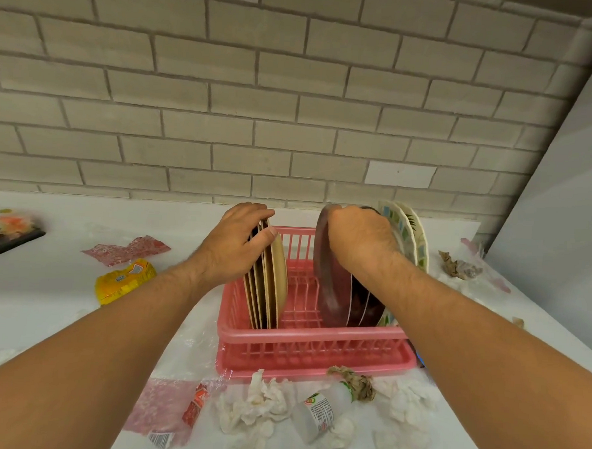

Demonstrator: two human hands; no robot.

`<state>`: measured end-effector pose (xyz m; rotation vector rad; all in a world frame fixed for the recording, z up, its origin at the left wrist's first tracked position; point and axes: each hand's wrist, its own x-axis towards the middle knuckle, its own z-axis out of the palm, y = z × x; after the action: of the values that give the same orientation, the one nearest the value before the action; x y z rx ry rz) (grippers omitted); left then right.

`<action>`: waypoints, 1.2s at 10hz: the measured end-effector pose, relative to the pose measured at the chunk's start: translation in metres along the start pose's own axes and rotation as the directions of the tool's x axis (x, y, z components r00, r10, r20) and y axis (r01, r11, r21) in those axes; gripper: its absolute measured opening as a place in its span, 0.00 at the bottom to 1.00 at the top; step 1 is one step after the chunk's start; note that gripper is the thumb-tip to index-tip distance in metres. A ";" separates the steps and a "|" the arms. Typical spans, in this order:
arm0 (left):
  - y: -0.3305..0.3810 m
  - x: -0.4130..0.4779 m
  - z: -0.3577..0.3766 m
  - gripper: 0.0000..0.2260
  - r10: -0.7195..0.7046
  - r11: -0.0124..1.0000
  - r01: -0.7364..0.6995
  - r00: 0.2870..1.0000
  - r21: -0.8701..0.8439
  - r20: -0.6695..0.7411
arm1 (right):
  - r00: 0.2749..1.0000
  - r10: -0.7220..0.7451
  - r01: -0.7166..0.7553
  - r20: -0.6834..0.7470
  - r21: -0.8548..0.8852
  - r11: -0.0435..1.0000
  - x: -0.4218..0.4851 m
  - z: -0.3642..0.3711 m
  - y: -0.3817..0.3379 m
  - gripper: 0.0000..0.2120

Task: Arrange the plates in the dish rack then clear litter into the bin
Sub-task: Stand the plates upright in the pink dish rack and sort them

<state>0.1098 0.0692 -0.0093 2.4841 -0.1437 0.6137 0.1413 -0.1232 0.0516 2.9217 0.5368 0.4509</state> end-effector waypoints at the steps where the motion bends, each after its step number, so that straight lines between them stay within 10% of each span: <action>1: 0.000 -0.001 0.000 0.20 -0.004 1.000 0.004 1.000 -0.002 -0.001 | 0.999 0.030 -0.029 -0.012 0.057 0.998 0.000 0.001 0.003 0.15; 10: 0.000 0.000 0.002 0.19 -0.006 0.999 0.006 1.000 -0.031 0.004 | 0.977 0.122 -0.021 -0.176 0.489 0.872 -0.018 -0.008 0.046 0.15; 12: 0.000 0.005 0.004 0.18 -0.006 1.000 0.007 1.000 -0.025 0.023 | 0.984 -0.168 0.172 -0.065 0.619 0.766 -0.033 -0.006 -0.008 0.17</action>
<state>0.1154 0.0666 -0.0102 2.4670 -0.1513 0.5775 0.1080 -0.1276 0.0468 3.4352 1.1418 0.2940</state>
